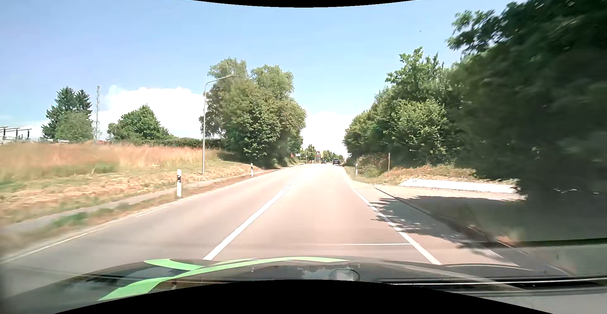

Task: Follow the waypoints while adhering to traffic rules and regulations

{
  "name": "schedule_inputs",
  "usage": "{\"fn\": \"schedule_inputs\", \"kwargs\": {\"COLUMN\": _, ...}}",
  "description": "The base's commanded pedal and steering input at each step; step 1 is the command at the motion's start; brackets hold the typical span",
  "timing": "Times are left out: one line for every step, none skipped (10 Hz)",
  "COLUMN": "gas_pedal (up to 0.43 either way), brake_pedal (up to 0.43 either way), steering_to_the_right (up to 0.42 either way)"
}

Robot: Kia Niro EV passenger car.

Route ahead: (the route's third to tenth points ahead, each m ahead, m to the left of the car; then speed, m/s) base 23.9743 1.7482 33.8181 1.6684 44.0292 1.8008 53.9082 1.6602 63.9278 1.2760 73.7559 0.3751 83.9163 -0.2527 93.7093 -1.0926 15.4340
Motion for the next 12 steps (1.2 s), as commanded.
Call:
{"fn": "schedule_inputs", "kwargs": {"gas_pedal": 0.240, "brake_pedal": 0.000, "steering_to_the_right": 0.006}}
{"fn": "schedule_inputs", "kwargs": {"gas_pedal": 0.240, "brake_pedal": 0.000, "steering_to_the_right": 0.006}}
{"fn": "schedule_inputs", "kwargs": {"gas_pedal": 0.228, "brake_pedal": 0.000, "steering_to_the_right": 0.006}}
{"fn": "schedule_inputs", "kwargs": {"gas_pedal": 0.189, "brake_pedal": 0.000, "steering_to_the_right": 0.006}}
{"fn": "schedule_inputs", "kwargs": {"gas_pedal": 0.169, "brake_pedal": 0.000, "steering_to_the_right": 0.006}}
{"fn": "schedule_inputs", "kwargs": {"gas_pedal": 0.157, "brake_pedal": 0.000, "steering_to_the_right": 0.006}}
{"fn": "schedule_inputs", "kwargs": {"gas_pedal": 0.169, "brake_pedal": 0.000, "steering_to_the_right": 0.006}}
{"fn": "schedule_inputs", "kwargs": {"gas_pedal": 0.177, "brake_pedal": 0.000, "steering_to_the_right": 0.006}}
{"fn": "schedule_inputs", "kwargs": {"gas_pedal": 0.209, "brake_pedal": 0.000, "steering_to_the_right": 0.006}}
{"fn": "schedule_inputs", "kwargs": {"gas_pedal": 0.228, "brake_pedal": 0.000, "steering_to_the_right": 0.006}}
{"fn": "schedule_inputs", "kwargs": {"gas_pedal": 0.228, "brake_pedal": 0.000, "steering_to_the_right": 0.006}}
{"fn": "schedule_inputs", "kwargs": {"gas_pedal": 0.228, "brake_pedal": 0.000, "steering_to_the_right": 0.006}}
